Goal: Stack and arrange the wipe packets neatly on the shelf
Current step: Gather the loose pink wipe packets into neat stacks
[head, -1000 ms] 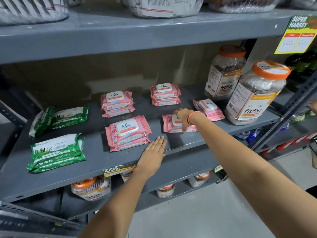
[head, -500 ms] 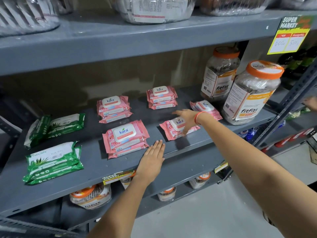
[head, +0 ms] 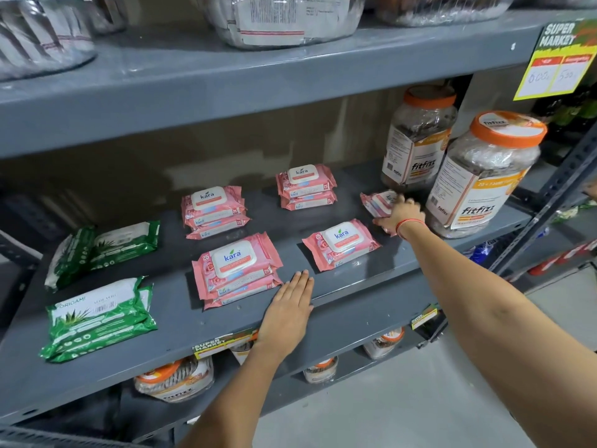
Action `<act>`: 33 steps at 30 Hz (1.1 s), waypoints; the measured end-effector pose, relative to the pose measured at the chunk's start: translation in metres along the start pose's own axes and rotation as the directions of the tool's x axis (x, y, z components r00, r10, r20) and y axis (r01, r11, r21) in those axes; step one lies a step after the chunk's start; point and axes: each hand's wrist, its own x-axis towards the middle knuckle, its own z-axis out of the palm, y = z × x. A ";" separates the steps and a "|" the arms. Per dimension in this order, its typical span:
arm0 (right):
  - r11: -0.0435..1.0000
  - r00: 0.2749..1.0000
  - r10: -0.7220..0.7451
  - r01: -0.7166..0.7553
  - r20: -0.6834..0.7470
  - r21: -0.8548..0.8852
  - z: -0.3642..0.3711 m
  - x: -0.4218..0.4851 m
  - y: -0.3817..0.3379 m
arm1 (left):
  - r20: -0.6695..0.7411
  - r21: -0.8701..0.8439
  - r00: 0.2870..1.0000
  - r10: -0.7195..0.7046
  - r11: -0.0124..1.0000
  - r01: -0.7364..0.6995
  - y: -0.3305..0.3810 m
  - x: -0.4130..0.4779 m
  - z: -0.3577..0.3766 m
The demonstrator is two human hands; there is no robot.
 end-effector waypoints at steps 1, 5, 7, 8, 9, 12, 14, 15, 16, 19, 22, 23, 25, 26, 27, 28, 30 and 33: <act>1.000 1.000 0.011 -0.011 -0.027 0.005 0.001 0.000 -0.001 | -0.002 0.002 1.000 0.002 1.000 -0.002 0.000 0.000 0.000; 0.999 0.997 0.044 -0.043 -0.063 0.030 -0.001 -0.002 -0.006 | -0.003 0.003 1.000 0.001 1.000 -0.001 0.000 -0.001 -0.002; 0.995 0.996 0.067 -0.062 -0.055 0.082 -0.004 -0.005 -0.006 | -0.006 0.006 1.000 0.001 1.000 -0.001 0.000 -0.002 -0.001; 0.990 0.995 0.081 -0.074 -0.052 0.116 -0.005 -0.006 -0.006 | -0.007 0.005 1.000 0.000 1.000 0.000 0.000 -0.001 -0.001; 0.985 0.994 0.093 -0.084 -0.053 0.151 -0.005 -0.008 -0.007 | -0.007 0.004 1.000 -0.001 1.000 0.001 0.000 -0.001 -0.001; 0.958 0.991 0.109 -0.083 -0.080 0.273 -0.010 -0.016 -0.010 | -0.009 0.002 1.000 -0.003 1.000 0.004 0.001 0.000 0.000; 0.938 0.990 0.089 -0.048 -0.106 0.342 -0.015 -0.024 -0.014 | -0.014 -0.003 1.000 -0.008 1.000 0.008 0.001 -0.001 0.001; 0.933 0.991 0.067 -0.020 -0.117 0.360 -0.017 -0.028 -0.018 | -0.017 -0.004 1.000 -0.008 1.000 0.007 0.001 -0.002 0.001; 0.929 0.991 0.039 0.011 -0.127 0.370 -0.018 -0.034 -0.021 | -0.019 -0.005 1.000 -0.007 1.000 0.007 0.002 -0.002 0.000; 0.932 0.991 -0.050 0.092 -0.126 0.352 -0.016 -0.051 -0.031 | -0.023 -0.010 1.000 -0.008 1.000 0.007 0.001 -0.001 0.000; 0.939 0.990 -0.102 0.128 -0.096 0.320 -0.005 -0.068 -0.041 | -0.022 -0.019 1.000 -0.009 1.000 0.009 0.001 -0.001 0.000; 0.940 0.989 -0.108 0.134 -0.097 0.314 -0.002 -0.071 -0.044 | -0.022 -0.021 1.000 -0.007 1.000 0.007 0.001 -0.001 -0.001; 0.947 0.989 -0.115 0.137 -0.090 0.291 -0.001 -0.074 -0.046 | -0.026 -0.025 1.000 -0.005 1.000 0.005 0.002 -0.001 -0.001; 0.952 0.989 -0.123 0.140 -0.077 0.273 -0.003 -0.075 -0.047 | -0.030 -0.025 1.000 -0.004 1.000 0.004 0.002 -0.002 -0.002; 0.956 0.989 -0.132 0.145 -0.065 0.257 -0.005 -0.074 -0.047 | -0.034 -0.021 0.999 -0.004 1.000 0.003 0.002 -0.002 -0.002; 0.957 0.988 -0.144 0.154 -0.058 0.245 -0.008 -0.074 -0.047 | -0.037 -0.017 0.999 -0.004 1.000 0.003 0.002 -0.002 -0.002; 0.953 0.980 -0.192 0.201 -0.061 0.228 -0.011 -0.074 -0.048 | -0.034 -0.014 0.999 -0.006 1.000 0.006 0.002 -0.002 -0.002; 0.937 0.959 -0.278 0.283 -0.053 0.204 -0.006 -0.079 -0.050 | -0.035 -0.005 0.999 -0.009 1.000 0.009 0.002 -0.001 -0.001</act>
